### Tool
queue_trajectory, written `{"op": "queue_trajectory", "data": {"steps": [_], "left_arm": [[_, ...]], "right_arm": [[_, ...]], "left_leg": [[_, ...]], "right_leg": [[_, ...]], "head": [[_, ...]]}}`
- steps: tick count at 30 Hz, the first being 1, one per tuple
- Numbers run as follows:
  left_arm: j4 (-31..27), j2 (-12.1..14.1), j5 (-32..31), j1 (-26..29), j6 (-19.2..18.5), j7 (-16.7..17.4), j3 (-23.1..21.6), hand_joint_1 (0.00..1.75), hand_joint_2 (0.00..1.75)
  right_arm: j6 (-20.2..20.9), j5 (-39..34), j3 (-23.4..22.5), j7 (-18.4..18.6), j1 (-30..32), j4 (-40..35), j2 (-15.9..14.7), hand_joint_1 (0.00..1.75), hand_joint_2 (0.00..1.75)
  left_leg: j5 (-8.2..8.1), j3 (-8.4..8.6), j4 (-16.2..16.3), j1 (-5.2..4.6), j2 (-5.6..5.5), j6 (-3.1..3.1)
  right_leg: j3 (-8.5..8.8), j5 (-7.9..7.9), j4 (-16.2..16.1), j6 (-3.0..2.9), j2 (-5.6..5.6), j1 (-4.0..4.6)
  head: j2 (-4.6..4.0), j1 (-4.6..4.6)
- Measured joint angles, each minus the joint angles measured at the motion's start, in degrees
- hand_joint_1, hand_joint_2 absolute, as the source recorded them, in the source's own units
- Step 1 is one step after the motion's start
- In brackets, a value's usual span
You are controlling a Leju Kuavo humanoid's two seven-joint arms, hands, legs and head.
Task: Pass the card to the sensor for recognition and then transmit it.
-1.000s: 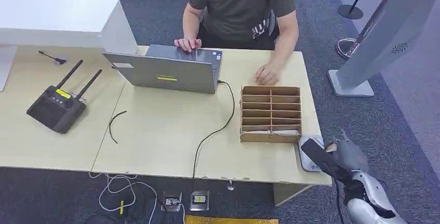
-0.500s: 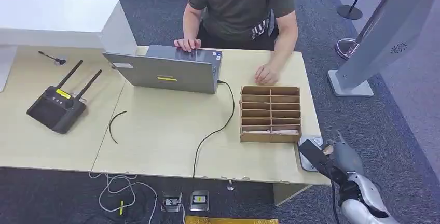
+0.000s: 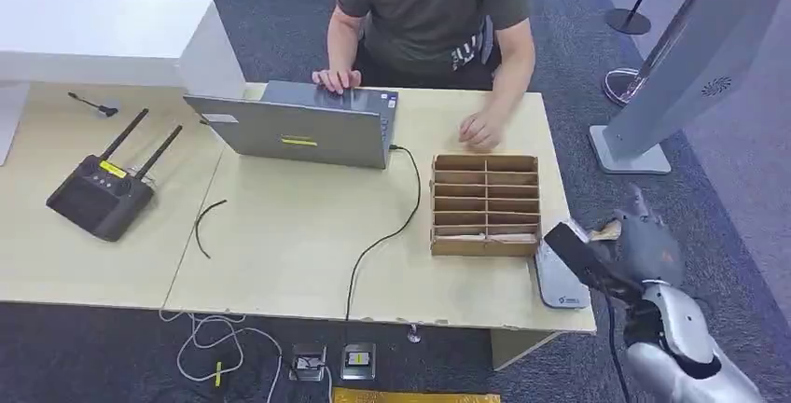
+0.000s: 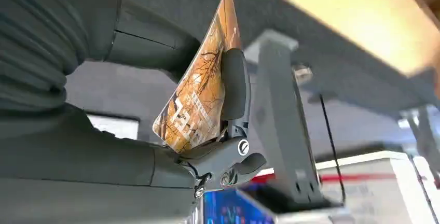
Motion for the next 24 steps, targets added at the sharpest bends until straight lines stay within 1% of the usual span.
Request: {"op": "queue_trajectory", "data": {"steps": [4,6,9,16,18,20,24], "left_arm": [[0.0,0.0,-0.2,0.0,0.0,0.0,0.0,0.00,0.00],[0.0,0.0,-0.3,0.0,0.0,0.0,0.0,0.00,0.00],[0.0,0.0,-0.6,-0.1,-0.2,0.0,0.0,0.00,0.00],[0.0,0.0,-0.8,-0.3,-0.2,0.0,0.0,0.00,0.00],[0.0,0.0,-1.0,-0.3,-0.3,0.0,0.0,0.00,0.00],[0.0,0.0,-1.4,-0.5,-0.4,0.0,0.0,0.00,0.00],[0.0,-0.1,-2.5,-1.2,-0.9,0.5,0.0,0.00,0.00]], "right_arm": [[1.8,2.6,-1.6,1.2,-2.2,-6.7,-2.5,1.75,1.75],[3.4,4.0,-2.1,1.9,-3.3,-8.9,-3.3,1.75,1.75],[4.9,4.0,-2.4,2.3,-4.7,-11.1,-4.2,1.75,1.75],[5.3,4.0,-3.0,2.4,-5.7,-13.8,-5.0,1.75,1.75],[6.0,3.8,-3.0,2.4,-5.8,-14.1,-5.1,1.75,1.75],[6.8,3.2,-2.8,1.7,-6.3,-14.1,-5.0,1.75,1.75],[7.9,2.6,-1.6,-1.2,-7.4,-13.2,-4.0,1.75,1.75]], "left_leg": [[0.00,-0.01,0.0,0.00,-0.01,0.00],[0.00,-0.01,0.0,0.00,0.01,0.00],[0.00,-0.01,0.0,0.01,0.01,0.00],[0.00,-0.01,0.0,0.01,0.02,0.00],[0.00,-0.02,0.0,0.01,0.02,0.00],[0.00,-0.04,0.0,0.01,0.02,0.00],[0.00,-0.07,0.0,0.02,0.00,0.00]], "right_leg": [[0.01,0.00,0.0,0.00,-0.01,0.00],[0.00,0.00,0.0,0.00,0.03,0.00],[0.00,0.00,0.0,0.00,0.01,0.01],[0.00,0.00,0.0,0.00,0.01,0.01],[0.00,0.00,0.0,0.00,0.02,0.01],[0.00,0.00,0.0,0.00,0.01,0.01],[0.01,0.00,0.0,0.00,-0.01,0.02]], "head": [[0.00,0.00],[0.00,0.00],[0.00,0.00],[0.00,0.00],[0.00,0.00],[0.00,0.00],[0.00,-0.02]]}}
